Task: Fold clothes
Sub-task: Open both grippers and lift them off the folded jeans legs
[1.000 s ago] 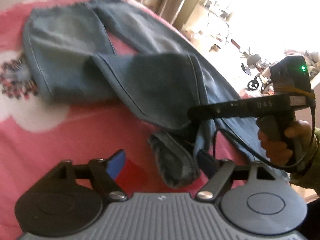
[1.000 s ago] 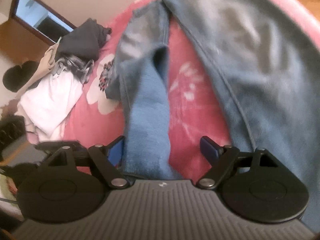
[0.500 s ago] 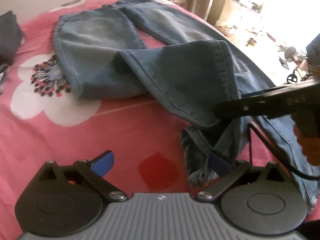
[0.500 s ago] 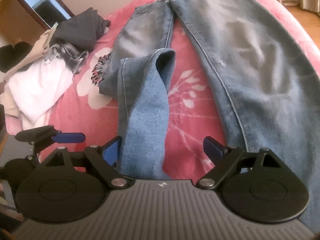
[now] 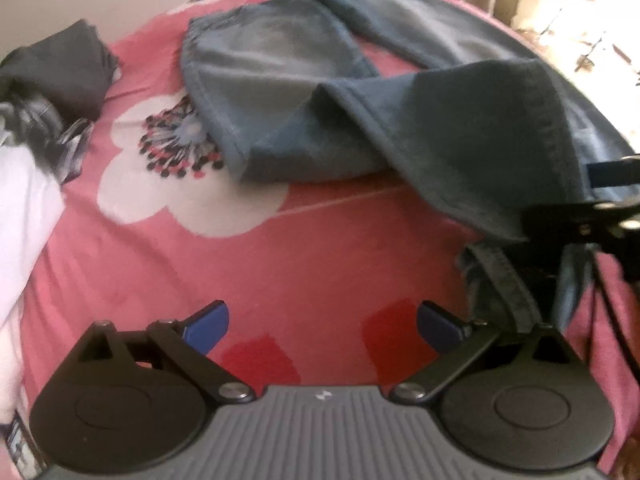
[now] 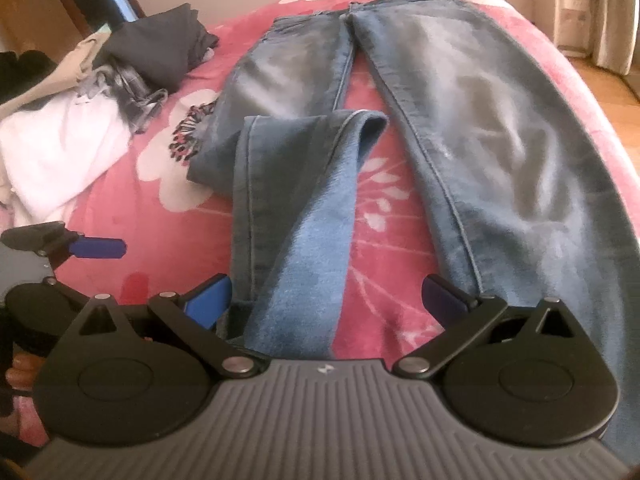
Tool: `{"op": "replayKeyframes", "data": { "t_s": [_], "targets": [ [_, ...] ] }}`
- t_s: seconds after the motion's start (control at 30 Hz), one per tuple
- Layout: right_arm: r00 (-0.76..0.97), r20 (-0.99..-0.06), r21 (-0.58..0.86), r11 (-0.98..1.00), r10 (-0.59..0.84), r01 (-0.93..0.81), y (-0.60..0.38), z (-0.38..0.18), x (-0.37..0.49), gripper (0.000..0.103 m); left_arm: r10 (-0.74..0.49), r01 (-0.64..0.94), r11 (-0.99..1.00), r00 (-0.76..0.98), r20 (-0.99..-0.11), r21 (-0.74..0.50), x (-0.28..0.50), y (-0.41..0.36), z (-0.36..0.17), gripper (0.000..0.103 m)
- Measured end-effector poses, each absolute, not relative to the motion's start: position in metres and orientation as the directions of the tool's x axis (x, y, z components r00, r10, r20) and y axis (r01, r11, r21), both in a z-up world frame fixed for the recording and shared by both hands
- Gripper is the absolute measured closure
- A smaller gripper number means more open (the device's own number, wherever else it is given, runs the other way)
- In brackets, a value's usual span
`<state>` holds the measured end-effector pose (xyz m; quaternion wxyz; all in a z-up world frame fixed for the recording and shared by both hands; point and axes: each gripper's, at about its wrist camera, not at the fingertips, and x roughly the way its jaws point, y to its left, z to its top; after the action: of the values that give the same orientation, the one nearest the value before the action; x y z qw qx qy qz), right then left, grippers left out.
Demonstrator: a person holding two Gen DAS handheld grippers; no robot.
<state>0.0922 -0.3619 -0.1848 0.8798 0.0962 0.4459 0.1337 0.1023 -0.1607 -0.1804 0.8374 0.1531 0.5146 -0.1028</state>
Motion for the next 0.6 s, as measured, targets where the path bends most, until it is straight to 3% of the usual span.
{"op": "replayKeyframes", "data": {
  "t_s": [0.27, 0.6],
  "targets": [
    [0.673, -0.701, 0.193, 0.971, 0.237, -0.142, -0.355, -0.179, 0.082, 0.001, 0.184, 0.250, 0.912, 0.462, -0.867, 0.327, 0.109, -0.163, -0.197, 0.002],
    [0.676, -0.718, 0.047, 0.981, 0.165, -0.188, -0.333, -0.185, 0.079, 0.001, 0.108, 0.112, 0.982, 0.332, -0.937, 0.153, 0.124, -0.139, -0.215, 0.000]
  ]
}}
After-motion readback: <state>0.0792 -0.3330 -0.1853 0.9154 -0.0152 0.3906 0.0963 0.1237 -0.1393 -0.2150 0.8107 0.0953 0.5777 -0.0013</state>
